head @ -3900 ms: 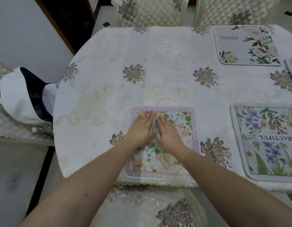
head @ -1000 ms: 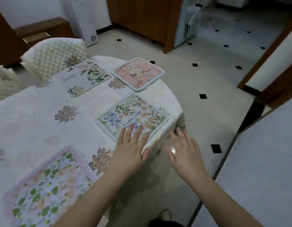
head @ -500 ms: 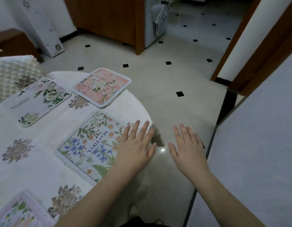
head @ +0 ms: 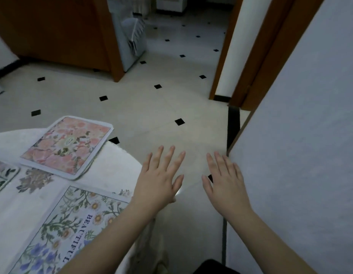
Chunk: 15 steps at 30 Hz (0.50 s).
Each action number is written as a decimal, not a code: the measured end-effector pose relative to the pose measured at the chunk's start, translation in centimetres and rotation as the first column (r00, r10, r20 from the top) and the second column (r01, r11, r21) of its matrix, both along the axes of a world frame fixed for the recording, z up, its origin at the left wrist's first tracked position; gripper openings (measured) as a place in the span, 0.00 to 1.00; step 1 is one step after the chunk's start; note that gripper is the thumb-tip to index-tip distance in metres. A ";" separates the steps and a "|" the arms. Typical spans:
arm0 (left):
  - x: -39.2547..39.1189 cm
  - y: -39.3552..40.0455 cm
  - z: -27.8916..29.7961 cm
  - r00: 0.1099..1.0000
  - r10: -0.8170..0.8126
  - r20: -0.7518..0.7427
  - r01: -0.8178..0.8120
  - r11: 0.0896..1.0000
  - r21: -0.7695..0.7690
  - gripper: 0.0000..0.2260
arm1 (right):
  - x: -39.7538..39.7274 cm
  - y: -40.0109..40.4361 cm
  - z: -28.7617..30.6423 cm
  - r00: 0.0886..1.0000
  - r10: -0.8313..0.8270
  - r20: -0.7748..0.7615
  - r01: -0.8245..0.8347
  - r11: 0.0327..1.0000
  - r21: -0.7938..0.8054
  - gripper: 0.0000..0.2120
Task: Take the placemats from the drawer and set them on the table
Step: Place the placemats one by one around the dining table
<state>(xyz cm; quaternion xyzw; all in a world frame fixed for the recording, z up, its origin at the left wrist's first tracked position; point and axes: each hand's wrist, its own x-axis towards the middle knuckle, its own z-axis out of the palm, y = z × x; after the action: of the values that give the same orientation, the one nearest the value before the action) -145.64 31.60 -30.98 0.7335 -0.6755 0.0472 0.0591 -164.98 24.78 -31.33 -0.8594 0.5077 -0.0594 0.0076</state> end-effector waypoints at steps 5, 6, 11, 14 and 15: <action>0.2 -4.7 -0.1 1.000 -0.021 -0.006 0.021 0.999 0.037 0.28 | -0.5 -3.6 -0.5 0.999 -0.050 -0.020 0.051 0.998 0.021 0.29; 0.3 -5.8 -0.2 1.000 -0.012 -0.006 0.012 0.999 0.037 0.28 | -0.5 -4.6 -0.6 0.998 -0.054 -0.028 0.055 0.998 0.026 0.29; 1.0 -12.0 -0.7 0.999 0.027 0.021 -0.028 0.999 0.030 0.28 | 0.3 -11.5 -1.3 0.999 -0.026 -0.018 0.027 0.998 0.051 0.30; 1.3 -15.7 -0.7 0.997 0.077 0.018 -0.078 0.996 0.054 0.28 | 1.1 -15.9 -1.1 1.000 0.007 0.004 -0.007 0.996 0.084 0.32; 1.5 -16.5 -0.6 0.996 0.087 0.019 -0.088 0.995 0.056 0.28 | 1.4 -16.9 -1.1 1.000 0.027 0.007 -0.027 0.996 0.081 0.32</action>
<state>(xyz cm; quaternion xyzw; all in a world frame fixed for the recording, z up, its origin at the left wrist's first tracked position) -144.14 15.11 -31.55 0.7635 -0.6440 0.0368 0.0305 -163.54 7.85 -32.38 -0.8651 0.4979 -0.0411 0.0447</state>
